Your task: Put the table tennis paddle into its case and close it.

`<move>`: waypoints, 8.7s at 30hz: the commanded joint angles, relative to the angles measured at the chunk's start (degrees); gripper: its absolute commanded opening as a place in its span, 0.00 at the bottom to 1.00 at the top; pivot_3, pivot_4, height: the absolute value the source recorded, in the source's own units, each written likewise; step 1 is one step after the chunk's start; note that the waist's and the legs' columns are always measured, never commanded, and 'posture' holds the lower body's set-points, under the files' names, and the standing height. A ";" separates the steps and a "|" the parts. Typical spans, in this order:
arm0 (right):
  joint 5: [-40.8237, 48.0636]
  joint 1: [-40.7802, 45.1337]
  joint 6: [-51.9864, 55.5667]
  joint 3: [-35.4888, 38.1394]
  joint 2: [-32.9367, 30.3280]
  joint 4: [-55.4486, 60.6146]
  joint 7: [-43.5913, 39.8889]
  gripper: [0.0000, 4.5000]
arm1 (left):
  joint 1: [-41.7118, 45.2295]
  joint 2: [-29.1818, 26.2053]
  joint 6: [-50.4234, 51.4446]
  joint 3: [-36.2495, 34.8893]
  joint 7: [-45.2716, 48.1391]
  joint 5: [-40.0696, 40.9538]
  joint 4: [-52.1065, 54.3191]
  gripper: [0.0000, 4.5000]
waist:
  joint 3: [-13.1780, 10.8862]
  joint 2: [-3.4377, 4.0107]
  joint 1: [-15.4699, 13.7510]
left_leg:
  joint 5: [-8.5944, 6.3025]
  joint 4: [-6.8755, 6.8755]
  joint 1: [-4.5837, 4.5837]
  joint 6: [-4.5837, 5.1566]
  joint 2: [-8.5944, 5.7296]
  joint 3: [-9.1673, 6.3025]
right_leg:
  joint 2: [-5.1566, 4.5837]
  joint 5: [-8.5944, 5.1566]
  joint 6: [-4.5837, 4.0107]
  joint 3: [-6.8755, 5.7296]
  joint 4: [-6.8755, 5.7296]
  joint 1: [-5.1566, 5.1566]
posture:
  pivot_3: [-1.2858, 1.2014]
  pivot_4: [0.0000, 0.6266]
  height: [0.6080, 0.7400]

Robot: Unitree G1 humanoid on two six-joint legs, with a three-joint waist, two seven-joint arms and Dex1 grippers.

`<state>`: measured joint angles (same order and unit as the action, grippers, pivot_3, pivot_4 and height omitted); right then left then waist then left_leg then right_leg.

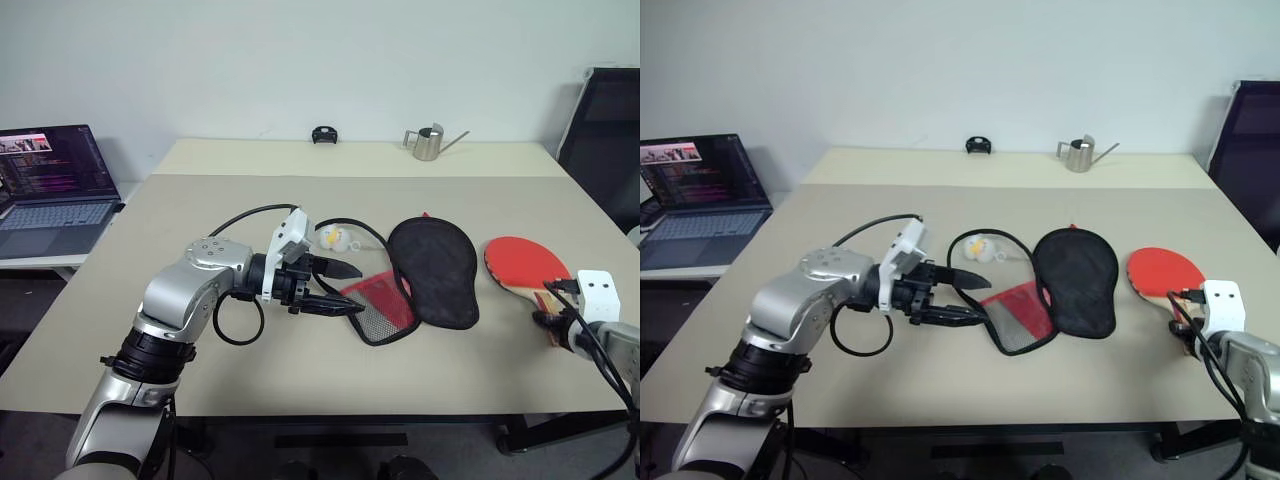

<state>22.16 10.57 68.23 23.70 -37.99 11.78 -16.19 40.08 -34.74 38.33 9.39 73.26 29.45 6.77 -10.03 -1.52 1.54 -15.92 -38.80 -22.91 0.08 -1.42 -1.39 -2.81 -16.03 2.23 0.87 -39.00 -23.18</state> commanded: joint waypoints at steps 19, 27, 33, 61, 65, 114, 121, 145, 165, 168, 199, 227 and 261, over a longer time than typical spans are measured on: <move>-1.31 2.91 -0.22 -0.12 2.50 -1.64 1.77 0.78 | 0.28 0.52 -1.40 1.05 1.37 0.20 1.09 0.73 | 0.01 0.00 0.32 | 0.01 -0.02 0.07 0.00 0.01 0.04 | 0.05 0.01 0.00 0.06 -0.04 0.02 | 0.52 0.24 1.00; -1.74 3.61 -1.94 -1.26 3.33 -4.49 1.24 0.78 | -0.01 0.32 -1.63 0.90 1.22 0.16 1.12 0.73 | 0.02 -0.01 0.32 | 0.01 -0.04 0.11 0.01 0.02 0.04 | 0.07 0.03 0.01 0.07 -0.06 0.06 | 0.52 0.24 1.00; -2.58 1.58 -2.97 -2.34 3.41 -5.04 0.85 0.44 | -0.66 -0.14 -2.21 0.88 1.19 -0.08 1.06 0.73 | 0.07 -0.09 0.30 | 0.01 -0.05 0.13 0.01 0.03 0.03 | 0.08 0.04 0.01 0.06 -0.06 0.10 | 0.52 0.24 1.00; -1.10 15.48 3.68 4.48 6.96 4.12 8.32 0.25 | -3.44 -3.46 -0.33 -3.17 -1.96 1.46 2.25 0.73 | -0.17 0.25 0.31 | -0.01 0.10 0.85 0.03 0.03 -0.01 | 0.06 0.02 0.02 0.03 0.09 0.80 | 0.52 0.24 1.00; -0.55 19.67 5.83 3.61 9.11 5.59 9.54 0.25 | -3.77 -3.38 -0.15 -3.31 -2.51 1.50 2.59 0.73 | -0.21 0.29 0.27 | 0.00 0.11 0.84 0.03 0.03 -0.04 | 0.06 0.01 0.02 0.00 0.11 0.80 | 0.52 0.24 1.00; -6.70 18.76 -0.08 -9.67 28.02 0.43 16.26 0.25 | -5.24 -3.40 0.41 -3.40 -4.76 2.82 4.23 0.73 | -0.26 0.40 0.30 | 0.02 0.08 -0.06 -0.01 0.01 0.01 | 0.05 0.02 -0.01 0.02 0.02 -0.17 | 0.52 0.24 1.00; -7.07 17.99 -0.82 -9.42 28.57 0.83 16.44 0.65 | -5.39 -3.41 0.45 -3.39 -4.84 2.80 4.26 0.73 | -0.26 0.40 0.29 | 0.02 0.07 -0.05 -0.01 0.01 0.00 | 0.05 0.02 -0.01 0.02 0.02 -0.14 | 0.52 0.24 1.00; 10.71 16.92 -0.50 -7.63 1.95 16.48 -14.99 0.99 | -8.21 1.12 -1.43 -5.45 -18.85 -2.31 -0.17 0.73 | -0.27 0.38 0.30 | 0.01 0.07 -0.02 0.01 0.02 -0.02 | 0.06 0.02 0.00 -0.01 0.05 -0.08 | 0.52 0.24 1.00; 23.63 16.92 -7.56 -6.06 -7.94 16.54 -29.08 0.99 | -8.64 3.93 -8.59 -10.02 -40.80 -16.48 -19.08 0.73 | -0.34 0.24 -0.17 | 0.01 0.03 -0.03 0.01 0.01 -0.07 | -0.03 0.02 0.00 -0.06 0.05 -0.05 | 0.52 0.24 1.00; 23.48 16.65 -8.62 -6.41 -8.90 16.26 -29.76 0.99 | -7.15 4.50 -11.12 -8.81 -40.51 -18.70 -23.99 0.73 | -0.34 0.24 -0.24 | 0.00 0.03 -0.03 0.01 -0.01 -0.06 | -0.05 0.02 0.00 -0.06 0.05 -0.05 | 0.52 0.24 1.00; 25.87 11.53 -11.32 -3.30 -12.48 17.65 -28.31 0.99 | 10.10 23.37 -23.52 -4.51 -32.66 -23.27 -44.50 0.73 | -0.35 0.14 -2.78 | 0.01 -0.07 -0.09 0.01 -0.14 -0.09 | -0.15 0.03 0.01 -0.16 0.04 -0.02 | 0.52 0.24 1.00; 29.22 3.92 -10.75 4.64 -13.62 20.40 -18.79 0.99 | 32.70 41.39 -37.69 -9.78 -42.43 -23.39 -74.03 0.73 | -0.41 0.03 -2.25 | 0.01 -0.04 -0.06 0.02 -0.11 0.00 | -0.07 0.02 0.04 -0.12 0.03 -0.02 | 0.52 0.24 1.00; 4.35 16.84 -22.15 -16.00 -2.48 -19.29 -16.87 0.99 | 3.74 2.88 -1.10 -8.19 -5.33 -1.03 -3.10 0.73 | -0.36 0.14 -1.32 | 0.03 -0.09 -0.02 -0.01 -0.02 0.01 | -0.03 0.03 0.02 -0.03 0.01 -0.02 | 0.52 0.24 1.00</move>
<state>27.33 26.01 47.68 7.65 -40.48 -7.52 -32.25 41.74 -31.15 38.25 1.90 68.12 27.76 2.10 -10.39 -1.38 0.22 -15.89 -38.90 -22.94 0.07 -1.45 -1.38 -2.83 -15.99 2.26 0.84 -38.99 -23.20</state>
